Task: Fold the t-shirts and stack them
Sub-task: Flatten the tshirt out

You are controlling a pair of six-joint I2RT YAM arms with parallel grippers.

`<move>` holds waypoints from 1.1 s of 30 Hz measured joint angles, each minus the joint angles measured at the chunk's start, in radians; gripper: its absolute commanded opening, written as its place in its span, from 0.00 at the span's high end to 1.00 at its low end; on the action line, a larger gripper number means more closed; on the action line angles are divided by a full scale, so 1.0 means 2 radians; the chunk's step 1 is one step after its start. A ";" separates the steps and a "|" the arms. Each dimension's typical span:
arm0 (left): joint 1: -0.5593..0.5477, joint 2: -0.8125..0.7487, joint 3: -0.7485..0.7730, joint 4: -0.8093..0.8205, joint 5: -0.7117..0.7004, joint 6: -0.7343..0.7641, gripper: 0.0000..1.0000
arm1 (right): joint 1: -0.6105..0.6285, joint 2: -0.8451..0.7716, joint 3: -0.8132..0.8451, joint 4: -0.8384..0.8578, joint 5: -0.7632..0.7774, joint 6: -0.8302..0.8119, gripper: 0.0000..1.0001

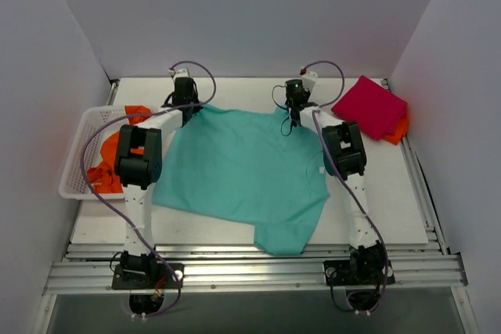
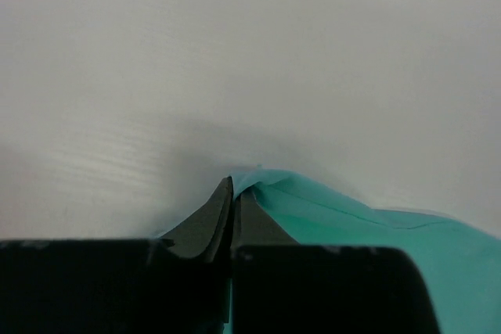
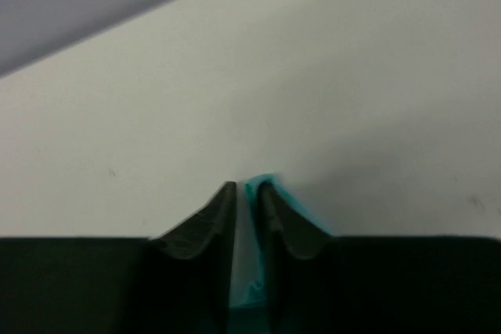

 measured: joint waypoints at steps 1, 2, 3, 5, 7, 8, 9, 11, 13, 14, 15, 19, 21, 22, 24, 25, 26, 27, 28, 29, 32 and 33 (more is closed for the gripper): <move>0.007 0.020 0.030 -0.007 0.011 -0.004 0.95 | -0.005 0.033 0.038 0.004 0.002 0.004 0.58; 0.014 0.038 0.058 -0.012 0.020 -0.008 0.88 | -0.007 0.054 0.076 0.005 -0.006 0.007 0.38; 0.020 0.055 0.090 -0.019 0.026 -0.009 0.80 | -0.009 0.067 0.101 0.006 -0.008 0.003 0.06; 0.031 0.089 0.162 -0.040 0.036 -0.010 0.26 | -0.016 0.084 0.146 0.009 -0.017 0.001 0.00; 0.038 0.117 0.228 -0.059 0.039 -0.017 0.09 | -0.025 0.085 0.163 0.022 -0.022 0.002 0.00; 0.040 0.126 0.254 -0.067 0.038 -0.021 0.06 | -0.029 0.083 0.164 0.031 -0.023 0.002 0.00; 0.042 0.131 0.272 -0.073 0.037 -0.025 0.06 | -0.032 0.078 0.161 0.038 -0.023 0.001 0.00; 0.045 0.132 0.284 -0.081 0.032 -0.032 0.06 | -0.037 0.056 0.123 0.062 -0.022 -0.002 0.00; 0.045 0.127 0.281 -0.079 0.023 -0.039 0.06 | -0.040 0.011 0.049 0.079 -0.009 -0.009 0.00; 0.045 0.117 0.262 -0.072 0.019 -0.043 0.06 | -0.040 -0.014 0.015 0.087 -0.003 -0.014 0.00; 0.045 0.105 0.240 -0.070 0.015 -0.046 0.06 | -0.039 -0.046 -0.032 0.100 0.007 -0.019 0.00; 0.043 0.033 0.139 -0.060 -0.001 -0.048 0.06 | -0.020 -0.169 -0.147 0.115 0.041 -0.029 0.00; 0.039 -0.016 0.096 -0.059 -0.013 -0.048 0.06 | -0.005 -0.239 -0.193 0.121 0.052 -0.029 0.00; 0.035 -0.042 0.080 -0.061 -0.020 -0.047 0.06 | 0.004 -0.276 -0.217 0.126 0.057 -0.028 0.02; 0.025 -0.100 0.038 -0.056 -0.035 -0.046 0.05 | 0.025 -0.350 -0.268 0.138 0.064 -0.025 0.19; 0.017 -0.132 0.015 -0.053 -0.044 -0.046 0.05 | 0.033 -0.381 -0.292 0.144 0.064 -0.021 0.28; 0.008 -0.162 -0.011 -0.046 -0.051 -0.046 0.05 | 0.042 -0.407 -0.315 0.147 0.056 -0.014 0.63; -0.002 -0.193 -0.041 -0.033 -0.057 -0.047 0.05 | 0.049 -0.428 -0.335 0.150 0.047 -0.009 0.83; -0.012 -0.221 -0.069 -0.031 -0.063 -0.048 0.04 | 0.053 -0.443 -0.355 0.153 0.035 0.001 1.00; -0.023 -0.244 -0.094 -0.028 -0.068 -0.050 0.04 | 0.054 -0.454 -0.377 0.160 0.021 0.013 1.00; -0.048 -0.291 -0.183 -0.005 -0.079 -0.068 0.00 | 0.060 -0.453 -0.444 0.167 -0.012 0.052 1.00; -0.052 -0.296 -0.210 0.000 -0.083 -0.075 0.00 | 0.065 -0.446 -0.463 0.163 -0.020 0.061 1.00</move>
